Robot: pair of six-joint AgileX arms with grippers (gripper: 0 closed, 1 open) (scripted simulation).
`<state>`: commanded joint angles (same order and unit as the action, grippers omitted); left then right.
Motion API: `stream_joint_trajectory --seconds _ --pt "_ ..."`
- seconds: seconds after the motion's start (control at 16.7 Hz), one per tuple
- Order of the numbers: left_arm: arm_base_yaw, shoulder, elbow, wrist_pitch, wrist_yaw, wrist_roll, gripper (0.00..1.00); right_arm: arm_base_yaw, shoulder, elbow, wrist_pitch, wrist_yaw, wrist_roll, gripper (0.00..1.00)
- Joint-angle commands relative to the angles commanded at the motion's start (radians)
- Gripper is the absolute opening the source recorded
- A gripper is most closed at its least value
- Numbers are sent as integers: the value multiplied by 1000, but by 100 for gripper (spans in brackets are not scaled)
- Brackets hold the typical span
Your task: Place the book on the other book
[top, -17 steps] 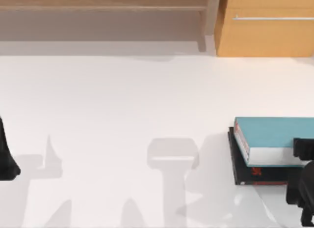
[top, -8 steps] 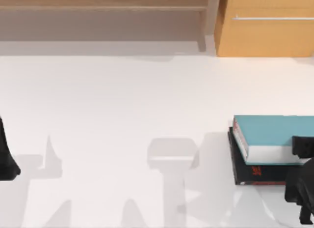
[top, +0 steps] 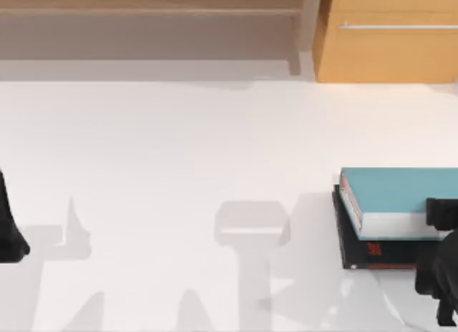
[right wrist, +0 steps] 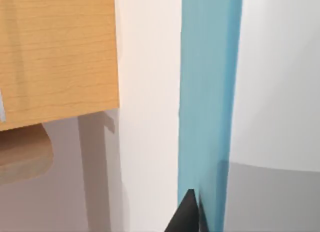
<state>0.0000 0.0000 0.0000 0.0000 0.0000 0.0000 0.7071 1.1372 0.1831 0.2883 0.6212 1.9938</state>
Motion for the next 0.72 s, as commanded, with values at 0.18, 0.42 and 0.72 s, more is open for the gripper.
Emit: stream_joint_trajectory --seconds 0.18,0.42,0.72 --pt "0 0 0 0 0 0 100 0 0 0 0 0 0 75" --pt "0 0 0 0 0 0 100 0 0 0 0 0 0 100" --pt "0 0 0 0 0 0 100 0 0 0 0 0 0 100"
